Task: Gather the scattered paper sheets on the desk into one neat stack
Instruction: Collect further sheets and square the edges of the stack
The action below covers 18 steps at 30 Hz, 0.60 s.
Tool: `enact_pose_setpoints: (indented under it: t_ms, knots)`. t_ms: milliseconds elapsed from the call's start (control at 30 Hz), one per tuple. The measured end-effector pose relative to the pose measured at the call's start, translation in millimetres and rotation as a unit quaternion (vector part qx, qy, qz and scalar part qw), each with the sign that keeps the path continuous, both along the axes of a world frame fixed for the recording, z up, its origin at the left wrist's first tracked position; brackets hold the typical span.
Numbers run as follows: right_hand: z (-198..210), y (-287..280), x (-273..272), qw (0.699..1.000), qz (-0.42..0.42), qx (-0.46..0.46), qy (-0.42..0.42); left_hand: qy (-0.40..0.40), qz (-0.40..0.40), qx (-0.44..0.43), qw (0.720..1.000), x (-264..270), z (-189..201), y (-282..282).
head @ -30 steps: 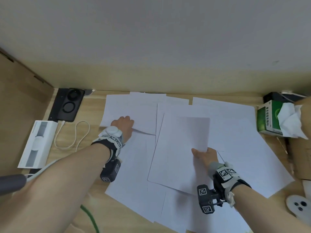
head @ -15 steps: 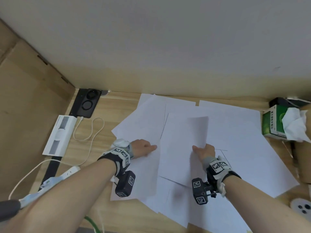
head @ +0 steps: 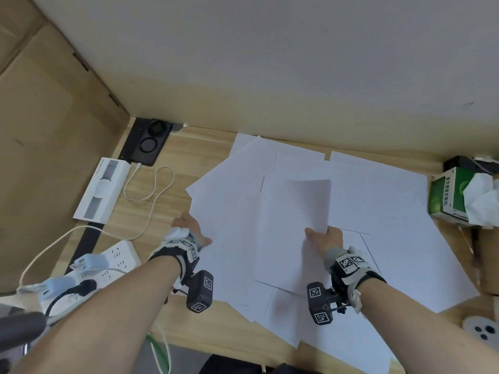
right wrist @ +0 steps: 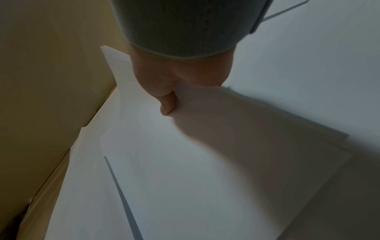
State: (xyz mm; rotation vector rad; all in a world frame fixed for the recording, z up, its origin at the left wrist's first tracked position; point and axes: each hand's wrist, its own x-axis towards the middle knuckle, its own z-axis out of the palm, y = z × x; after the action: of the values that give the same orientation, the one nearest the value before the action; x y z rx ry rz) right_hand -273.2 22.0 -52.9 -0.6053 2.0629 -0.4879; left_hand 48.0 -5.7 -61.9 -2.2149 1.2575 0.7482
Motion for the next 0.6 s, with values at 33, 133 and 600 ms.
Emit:
enact_pose_setpoints:
  t_ms: [33, 133, 600]
  knots:
    - [-1.6, 1.4, 3.2, 1.0, 0.009, 0.002, -0.007, 0.0, -0.005, 0.011, 1.0, -1.6, 4.9, 0.3]
    - [-2.5, 5.2, 15.2, 0.999, 0.032, 0.007, -0.033, 0.054, 0.049, -0.021, 0.997, 13.2, -46.4, -0.8]
    - [-0.4, 11.7, 85.2, 0.983, 0.089, -0.001, -0.16, 0.112, 0.019, -0.063, 0.992, 3.5, -16.4, 20.0]
